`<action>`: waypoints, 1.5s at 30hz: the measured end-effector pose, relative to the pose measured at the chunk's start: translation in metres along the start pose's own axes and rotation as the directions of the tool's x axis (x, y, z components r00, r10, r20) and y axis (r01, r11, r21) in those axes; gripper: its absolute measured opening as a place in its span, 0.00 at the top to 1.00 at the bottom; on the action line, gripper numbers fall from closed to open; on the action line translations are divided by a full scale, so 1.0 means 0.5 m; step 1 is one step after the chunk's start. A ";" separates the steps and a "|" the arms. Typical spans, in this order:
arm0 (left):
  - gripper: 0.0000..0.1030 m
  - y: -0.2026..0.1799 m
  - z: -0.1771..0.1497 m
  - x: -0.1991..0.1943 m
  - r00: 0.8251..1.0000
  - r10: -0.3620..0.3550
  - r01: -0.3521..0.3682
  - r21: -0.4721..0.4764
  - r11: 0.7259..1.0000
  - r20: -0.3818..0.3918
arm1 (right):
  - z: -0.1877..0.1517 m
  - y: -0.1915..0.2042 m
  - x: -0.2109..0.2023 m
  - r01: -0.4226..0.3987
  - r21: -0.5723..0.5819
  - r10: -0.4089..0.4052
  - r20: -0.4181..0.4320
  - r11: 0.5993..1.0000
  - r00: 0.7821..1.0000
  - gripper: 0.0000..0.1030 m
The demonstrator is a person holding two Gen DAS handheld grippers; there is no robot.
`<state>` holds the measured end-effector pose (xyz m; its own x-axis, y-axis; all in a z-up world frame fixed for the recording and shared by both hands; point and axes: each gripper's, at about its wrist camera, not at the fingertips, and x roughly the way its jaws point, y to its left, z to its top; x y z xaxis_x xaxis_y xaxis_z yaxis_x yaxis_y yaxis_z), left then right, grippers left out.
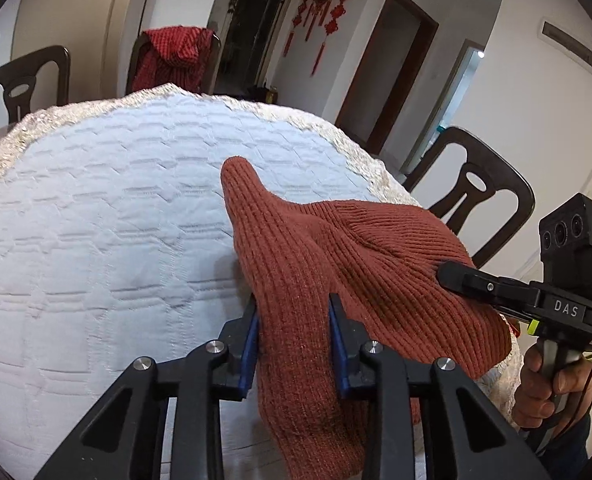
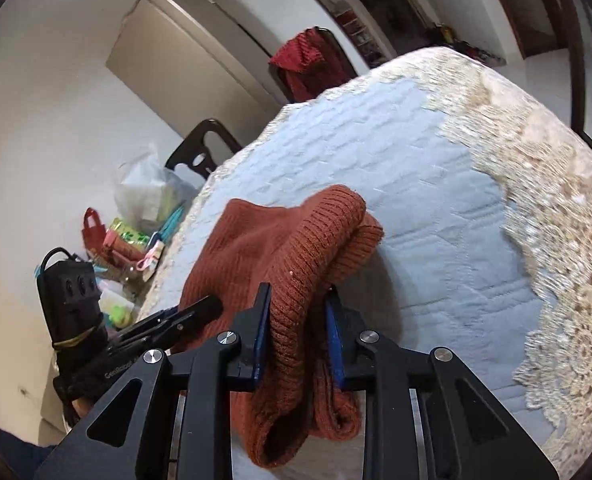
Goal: Fold small clothes
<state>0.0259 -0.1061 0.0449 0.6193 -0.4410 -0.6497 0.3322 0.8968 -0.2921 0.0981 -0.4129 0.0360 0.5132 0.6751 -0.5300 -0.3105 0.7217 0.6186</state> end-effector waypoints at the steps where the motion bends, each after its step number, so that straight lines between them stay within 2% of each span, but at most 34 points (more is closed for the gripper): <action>1: 0.68 0.007 0.002 -0.006 1.000 0.007 -0.007 -0.002 1.000 0.007 | 0.003 0.011 0.005 -0.009 -0.011 0.010 0.001 1.000 1.000 0.76; 5: 0.68 0.060 0.014 -0.033 0.999 0.033 -0.032 -0.021 0.999 0.032 | 0.015 0.052 0.045 -0.049 -0.045 0.049 -0.013 0.998 0.999 0.76; 15: 0.68 0.227 0.066 -0.084 0.991 0.113 -0.108 -0.073 0.991 0.070 | 0.066 0.163 0.210 -0.157 -0.093 0.149 -0.085 0.983 0.985 0.76; 24: 0.67 0.342 0.088 -0.056 0.988 0.147 -0.139 -0.132 0.981 0.052 | 0.086 0.187 0.324 -0.184 -0.096 0.170 -0.140 0.978 0.975 0.76; 26: 0.67 0.363 0.077 -0.037 0.987 0.158 -0.153 -0.155 0.976 0.024 | 0.086 0.174 0.350 -0.168 -0.090 0.152 -0.159 0.982 0.975 0.75; 28: 0.61 0.379 0.063 -0.023 0.986 0.166 -0.162 -0.171 0.972 0.008 | 0.080 0.153 0.377 -0.134 -0.061 0.120 -0.192 0.989 0.974 0.73; 32: 0.58 0.389 0.049 -0.047 0.986 0.166 -0.156 -0.202 0.967 0.032 | 0.072 0.123 0.370 -0.112 -0.028 0.104 -0.202 0.993 0.974 0.67; 35: 0.59 0.379 0.050 -0.073 0.975 0.209 -0.192 -0.186 0.964 0.077 | 0.083 0.136 0.339 -0.086 -0.085 0.072 -0.153 0.993 0.986 0.67; 38: 0.59 0.364 0.060 -0.079 0.973 0.204 -0.186 -0.164 0.969 0.104 | 0.104 0.161 0.316 -0.059 -0.162 0.044 -0.089 0.985 0.995 0.67; 42: 0.59 0.351 0.073 -0.043 0.970 0.231 -0.220 -0.118 0.968 0.080 | 0.121 0.183 0.363 -0.017 -0.220 -0.011 -0.122 0.975 0.992 0.75; 44: 0.59 0.359 0.072 -0.029 0.969 0.240 -0.231 -0.121 0.965 0.061 | 0.117 0.171 0.405 0.035 -0.239 -0.076 -0.164 0.970 0.984 0.76; 45: 0.59 0.358 0.070 -0.031 0.967 0.248 -0.239 -0.120 0.964 0.063 | 0.115 0.161 0.417 0.035 -0.231 -0.078 -0.180 0.972 0.980 0.76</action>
<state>0.1008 0.0603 0.0275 0.7261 -0.2064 -0.6559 0.0868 0.9738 -0.2104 0.2259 -0.2229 0.0084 0.3831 0.6329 -0.6728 -0.4685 0.7609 0.4490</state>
